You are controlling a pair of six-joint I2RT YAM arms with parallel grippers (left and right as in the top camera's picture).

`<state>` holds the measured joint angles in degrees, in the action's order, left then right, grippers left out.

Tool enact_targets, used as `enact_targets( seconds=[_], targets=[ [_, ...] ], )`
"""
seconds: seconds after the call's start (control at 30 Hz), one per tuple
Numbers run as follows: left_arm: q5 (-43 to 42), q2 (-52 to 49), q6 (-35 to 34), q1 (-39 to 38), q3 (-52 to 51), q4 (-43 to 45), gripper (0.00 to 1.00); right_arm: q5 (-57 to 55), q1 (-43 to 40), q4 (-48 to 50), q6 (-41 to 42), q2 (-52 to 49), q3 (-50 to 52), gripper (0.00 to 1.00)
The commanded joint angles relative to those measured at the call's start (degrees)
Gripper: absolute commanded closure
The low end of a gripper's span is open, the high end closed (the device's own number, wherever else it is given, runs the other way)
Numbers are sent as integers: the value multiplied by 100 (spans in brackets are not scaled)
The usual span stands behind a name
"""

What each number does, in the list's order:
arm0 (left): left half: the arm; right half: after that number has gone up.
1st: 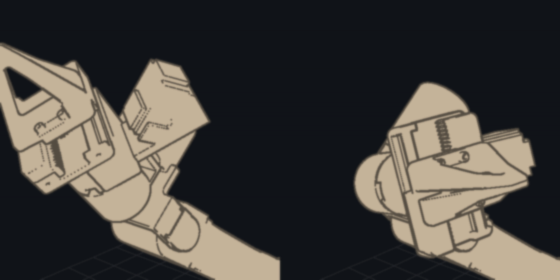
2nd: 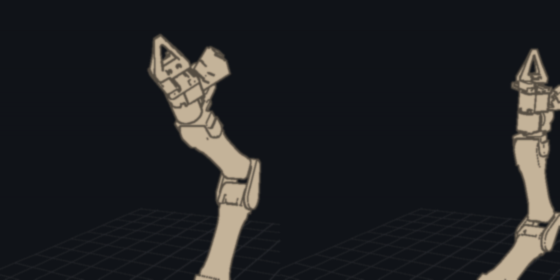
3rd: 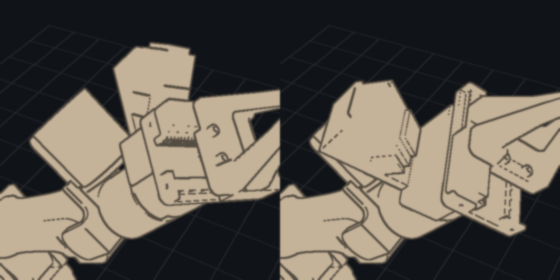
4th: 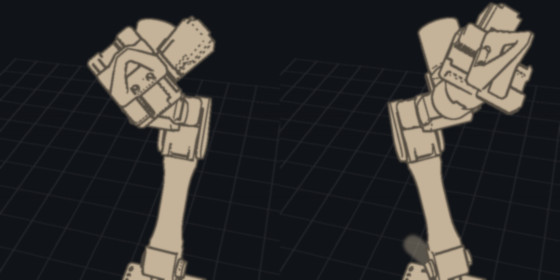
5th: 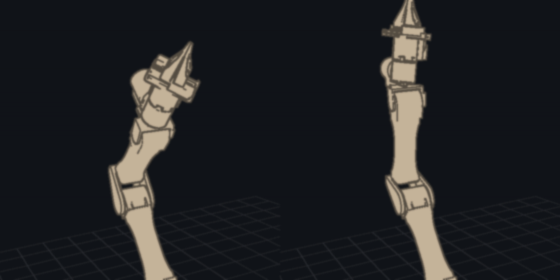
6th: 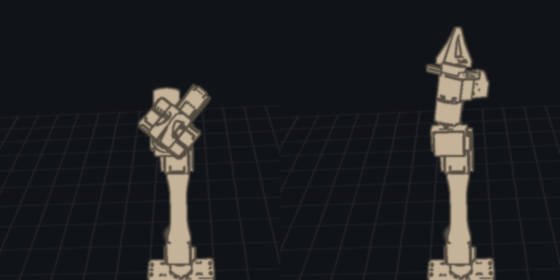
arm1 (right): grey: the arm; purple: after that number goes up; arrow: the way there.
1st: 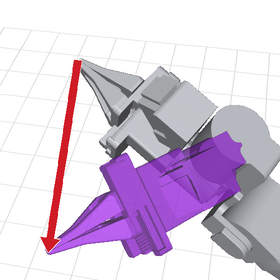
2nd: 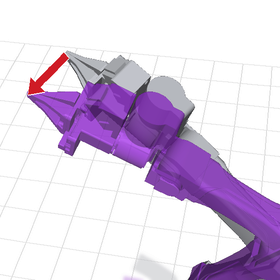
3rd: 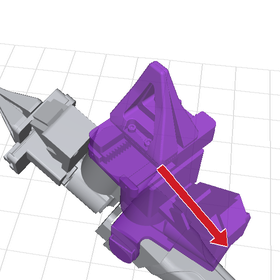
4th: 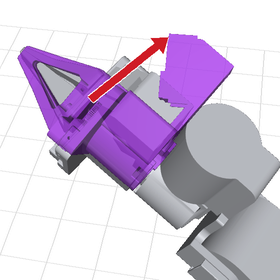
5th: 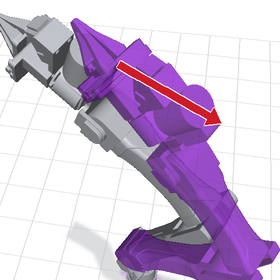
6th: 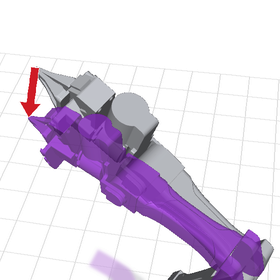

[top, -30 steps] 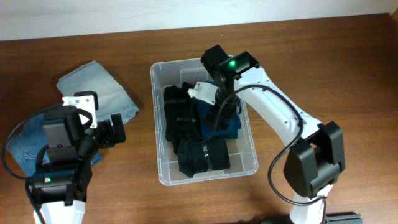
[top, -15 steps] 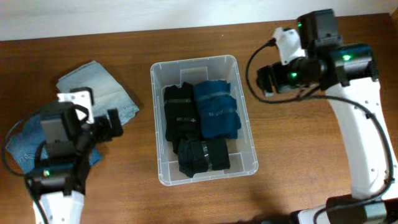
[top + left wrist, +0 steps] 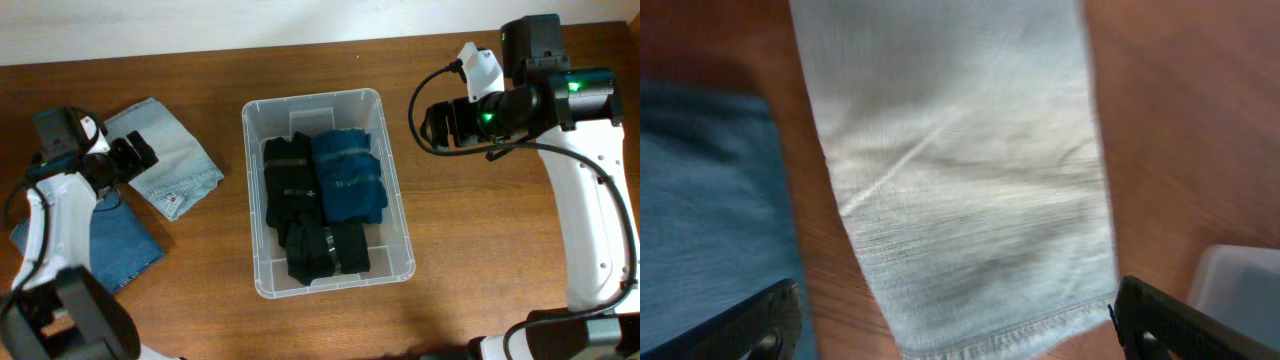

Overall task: Pack container
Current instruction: 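Grasp the folded light-blue jeans with the left gripper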

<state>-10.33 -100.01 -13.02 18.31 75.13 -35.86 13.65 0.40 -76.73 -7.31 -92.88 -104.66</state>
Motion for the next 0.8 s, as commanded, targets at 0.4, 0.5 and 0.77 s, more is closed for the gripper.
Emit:
enact_targets(
  seconds=[0.4,0.5,0.77],
  targets=[
    [-173,-1423,-1438,39,98,291,1,74,-4,-68,52,-28,63,2],
    [-245,-1641,-1897,39,98,446,1,72,-4,-68,50,-28,63,2],
    [-754,-1915,-2321,33,98,824,27,74,-4,-68,52,-50,63,2]
  ],
)
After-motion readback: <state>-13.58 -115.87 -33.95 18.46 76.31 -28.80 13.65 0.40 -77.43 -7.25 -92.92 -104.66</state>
